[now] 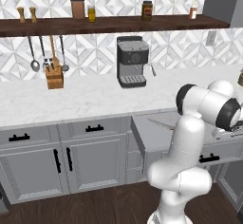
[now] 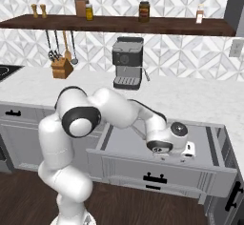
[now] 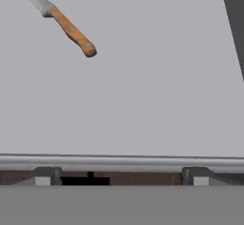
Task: Pick up the knife from the drawer and place it on the cutting board. Then place the meat from the plate to the cutting board.
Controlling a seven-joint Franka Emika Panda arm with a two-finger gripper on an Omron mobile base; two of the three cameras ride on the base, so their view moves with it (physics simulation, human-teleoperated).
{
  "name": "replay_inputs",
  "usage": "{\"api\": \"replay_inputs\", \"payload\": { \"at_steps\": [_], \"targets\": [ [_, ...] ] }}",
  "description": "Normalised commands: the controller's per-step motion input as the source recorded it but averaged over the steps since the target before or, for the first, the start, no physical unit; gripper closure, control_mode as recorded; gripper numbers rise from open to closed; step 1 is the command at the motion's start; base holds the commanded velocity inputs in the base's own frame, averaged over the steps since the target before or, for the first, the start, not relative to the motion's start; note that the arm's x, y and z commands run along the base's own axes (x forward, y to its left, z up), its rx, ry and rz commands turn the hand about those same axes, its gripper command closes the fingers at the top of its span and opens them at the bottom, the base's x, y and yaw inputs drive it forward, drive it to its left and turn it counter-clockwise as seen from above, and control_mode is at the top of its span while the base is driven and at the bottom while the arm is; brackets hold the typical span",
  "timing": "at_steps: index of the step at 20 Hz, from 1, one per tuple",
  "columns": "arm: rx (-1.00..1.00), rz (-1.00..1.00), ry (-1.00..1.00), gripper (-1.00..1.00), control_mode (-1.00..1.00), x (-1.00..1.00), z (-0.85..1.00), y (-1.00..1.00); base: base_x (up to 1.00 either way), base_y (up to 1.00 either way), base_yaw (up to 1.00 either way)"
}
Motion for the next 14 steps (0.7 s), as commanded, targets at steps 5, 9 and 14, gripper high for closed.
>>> {"api": "replay_inputs", "payload": {
  "at_steps": [5,9,14],
  "targets": [
    [0.0,0.1,0.0,-1.0,-1.0,0.06,0.88,0.19,0.0,0.0,0.0],
    [0.0,0.31,0.12,-1.0,-1.0,0.37,0.49,0.54,0.0,0.0,0.0],
    [-0.21,0.19,0.02,-1.0,-1.0,0.2,-0.09,0.95,0.0,0.0,0.0]
  ]
}}
